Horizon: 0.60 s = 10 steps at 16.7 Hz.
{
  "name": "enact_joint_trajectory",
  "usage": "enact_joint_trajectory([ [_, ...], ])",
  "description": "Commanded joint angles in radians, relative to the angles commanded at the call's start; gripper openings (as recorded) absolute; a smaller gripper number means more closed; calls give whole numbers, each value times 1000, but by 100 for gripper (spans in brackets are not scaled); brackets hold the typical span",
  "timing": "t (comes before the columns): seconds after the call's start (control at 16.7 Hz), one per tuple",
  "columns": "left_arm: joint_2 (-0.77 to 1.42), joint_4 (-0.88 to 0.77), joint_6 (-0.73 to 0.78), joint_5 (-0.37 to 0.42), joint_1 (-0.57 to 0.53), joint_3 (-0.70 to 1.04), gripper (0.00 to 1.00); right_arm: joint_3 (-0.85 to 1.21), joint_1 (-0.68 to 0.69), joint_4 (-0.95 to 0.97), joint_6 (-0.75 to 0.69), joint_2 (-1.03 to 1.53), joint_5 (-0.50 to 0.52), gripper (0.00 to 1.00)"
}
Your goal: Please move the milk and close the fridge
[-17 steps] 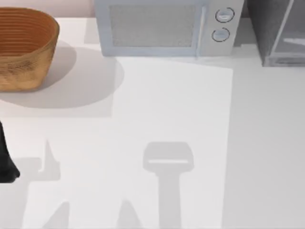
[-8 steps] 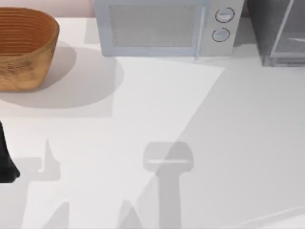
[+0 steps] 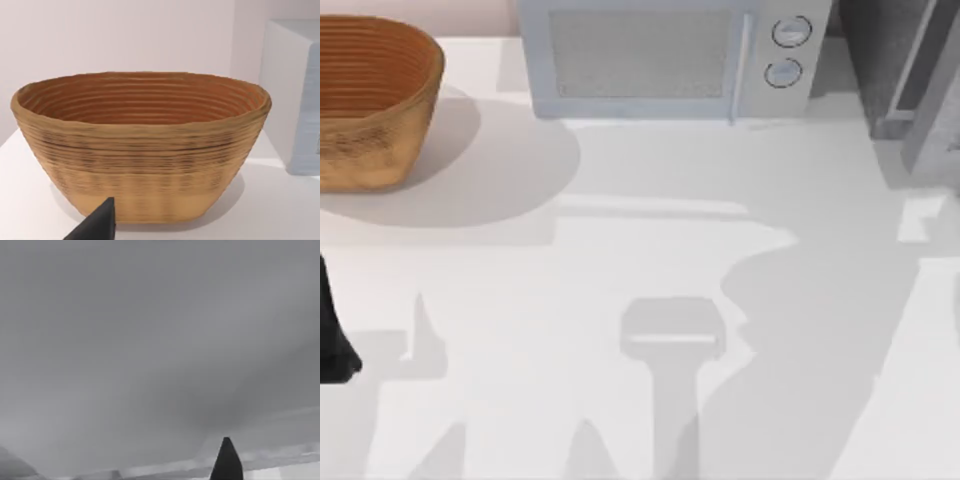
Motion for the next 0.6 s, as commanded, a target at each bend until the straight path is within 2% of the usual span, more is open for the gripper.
enact_joint_trajectory([
  [0.24, 0, 0, 0, 0, 0, 0, 100, -65, 114, 81, 142, -68, 139, 100],
  [0.6, 0, 0, 0, 0, 0, 0, 100, -73, 115, 92, 155, -74, 161, 100],
])
